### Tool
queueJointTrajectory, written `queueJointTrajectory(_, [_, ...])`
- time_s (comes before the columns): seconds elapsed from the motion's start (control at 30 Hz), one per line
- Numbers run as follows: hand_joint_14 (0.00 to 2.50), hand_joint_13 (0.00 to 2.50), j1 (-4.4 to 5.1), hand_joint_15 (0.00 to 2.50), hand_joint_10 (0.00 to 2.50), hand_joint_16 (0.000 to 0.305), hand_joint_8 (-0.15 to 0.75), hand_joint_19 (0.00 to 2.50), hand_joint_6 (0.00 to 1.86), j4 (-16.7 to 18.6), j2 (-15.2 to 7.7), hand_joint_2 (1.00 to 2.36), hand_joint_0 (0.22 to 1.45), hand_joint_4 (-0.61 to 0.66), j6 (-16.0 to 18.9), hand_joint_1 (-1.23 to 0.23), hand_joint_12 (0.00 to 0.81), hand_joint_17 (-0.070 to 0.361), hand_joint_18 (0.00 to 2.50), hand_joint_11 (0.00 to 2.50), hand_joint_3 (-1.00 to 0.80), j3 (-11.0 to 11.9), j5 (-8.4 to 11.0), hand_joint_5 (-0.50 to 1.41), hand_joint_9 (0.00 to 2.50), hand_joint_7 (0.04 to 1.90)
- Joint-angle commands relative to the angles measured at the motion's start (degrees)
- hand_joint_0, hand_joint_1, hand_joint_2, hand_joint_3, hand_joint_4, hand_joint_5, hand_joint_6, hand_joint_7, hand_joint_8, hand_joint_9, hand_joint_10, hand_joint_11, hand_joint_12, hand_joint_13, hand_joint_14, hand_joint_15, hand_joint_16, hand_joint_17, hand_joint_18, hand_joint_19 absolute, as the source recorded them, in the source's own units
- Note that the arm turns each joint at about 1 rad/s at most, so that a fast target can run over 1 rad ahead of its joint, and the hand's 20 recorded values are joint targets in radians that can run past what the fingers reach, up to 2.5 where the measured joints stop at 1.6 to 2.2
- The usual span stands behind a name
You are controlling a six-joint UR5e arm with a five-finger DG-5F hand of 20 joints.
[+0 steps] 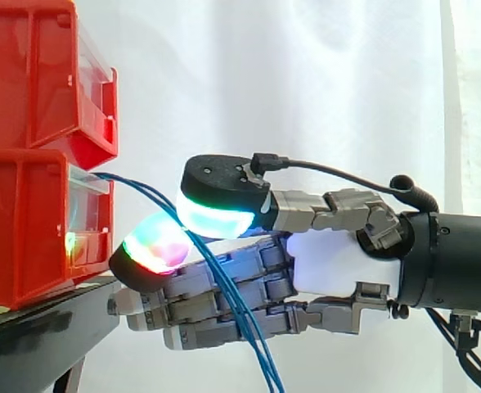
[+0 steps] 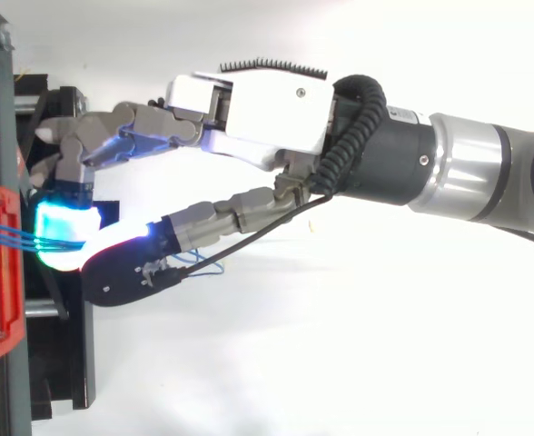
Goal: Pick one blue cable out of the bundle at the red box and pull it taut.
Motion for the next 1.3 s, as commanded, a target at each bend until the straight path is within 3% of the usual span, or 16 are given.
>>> queueJointTrajectory(0.0, [0.0,0.23,0.15,0.07,0.0,0.053,0.304,0.06,0.89,-0.82,0.0,1.01,0.61,0.16,0.09,-0.74,0.337,0.119,0.09,0.2,-0.09,0.42,-0.1,-0.18,0.47,0.84])
queueJointTrajectory(0.2, [0.0,0.26,0.15,0.07,0.0,0.058,0.331,0.05,0.9,-3.46,0.0,1.01,0.61,0.12,0.17,-0.78,0.361,0.13,0.13,0.22,-0.02,2.09,-0.1,-0.17,0.52,0.85])
queueJointTrajectory(0.27, [0.0,0.27,0.33,0.06,0.0,0.058,0.332,0.05,0.89,-7.94,0.09,1.01,0.61,0.1,0.17,-0.79,0.361,0.131,0.15,0.22,-0.01,3.5,-0.01,-0.16,0.52,0.89])
queueJointTrajectory(0.47, [0.0,0.31,0.42,0.08,0.0,0.058,0.341,0.05,0.89,-11.63,0.09,1.01,0.61,0.1,1.67,-0.8,0.364,0.13,0.18,0.23,0.0,3.85,-0.1,-0.16,0.57,0.89])
queueJointTrajectory(0.5, [0.0,0.31,0.42,0.08,0.0,0.058,0.341,0.06,0.89,-13.91,0.62,1.01,0.61,0.1,3.34,-0.8,0.363,0.13,0.18,0.24,0.0,4.03,-0.1,-0.16,0.57,0.9])
queueJointTrajectory(1.1, [0.0,0.33,0.33,0.09,0.01,0.053,0.319,0.06,0.88,-20.77,3.52,1.01,0.63,0.06,4.04,-0.85,0.343,0.119,0.21,0.28,-0.02,3.94,-0.19,-0.16,0.58,0.91])
queueJointTrajectory(1.27, [0.0,0.33,0.24,0.1,0.01,0.053,0.329,0.07,0.88,-22.53,4.57,1.01,0.63,0.05,4.04,-0.85,0.342,0.119,0.21,0.47,-0.04,4.03,-0.19,-0.17,0.7,0.89])
